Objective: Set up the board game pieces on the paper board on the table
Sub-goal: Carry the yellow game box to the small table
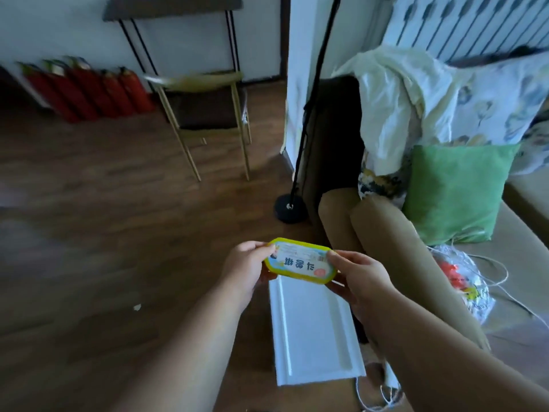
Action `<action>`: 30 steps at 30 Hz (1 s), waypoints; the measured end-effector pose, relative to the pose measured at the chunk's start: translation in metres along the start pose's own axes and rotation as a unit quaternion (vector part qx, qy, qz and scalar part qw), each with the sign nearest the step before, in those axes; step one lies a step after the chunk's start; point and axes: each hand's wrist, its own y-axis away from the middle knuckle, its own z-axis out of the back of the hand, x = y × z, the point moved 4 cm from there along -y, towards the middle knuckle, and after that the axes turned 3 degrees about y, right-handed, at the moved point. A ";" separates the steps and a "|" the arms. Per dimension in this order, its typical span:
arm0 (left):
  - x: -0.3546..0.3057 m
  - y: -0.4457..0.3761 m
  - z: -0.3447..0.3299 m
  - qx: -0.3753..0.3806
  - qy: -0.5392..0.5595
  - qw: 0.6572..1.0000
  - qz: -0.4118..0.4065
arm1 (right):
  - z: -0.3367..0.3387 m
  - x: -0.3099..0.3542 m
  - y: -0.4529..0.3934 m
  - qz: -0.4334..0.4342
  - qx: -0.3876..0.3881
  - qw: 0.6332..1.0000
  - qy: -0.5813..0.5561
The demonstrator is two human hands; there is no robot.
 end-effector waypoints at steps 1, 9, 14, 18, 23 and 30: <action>-0.016 0.020 0.008 -0.006 0.027 1.000 -0.006 | -0.007 0.016 0.017 0.019 0.018 1.000 0.012; -0.087 0.175 0.082 -0.067 0.141 0.986 -0.055 | -0.065 0.098 0.144 0.112 0.131 0.977 0.124; -0.108 0.196 0.130 -0.107 0.184 0.975 -0.057 | -0.117 0.114 0.171 0.122 0.157 0.964 0.179; -0.147 0.171 0.173 -0.125 0.163 0.974 -0.093 | -0.177 0.132 0.166 0.143 0.157 0.954 0.212; -0.204 0.112 0.234 -0.111 0.145 0.976 -0.119 | -0.263 0.170 0.142 0.177 0.141 0.944 0.242; -0.301 0.024 0.341 -0.107 0.131 0.978 -0.120 | -0.417 0.239 0.106 0.201 0.130 0.931 0.276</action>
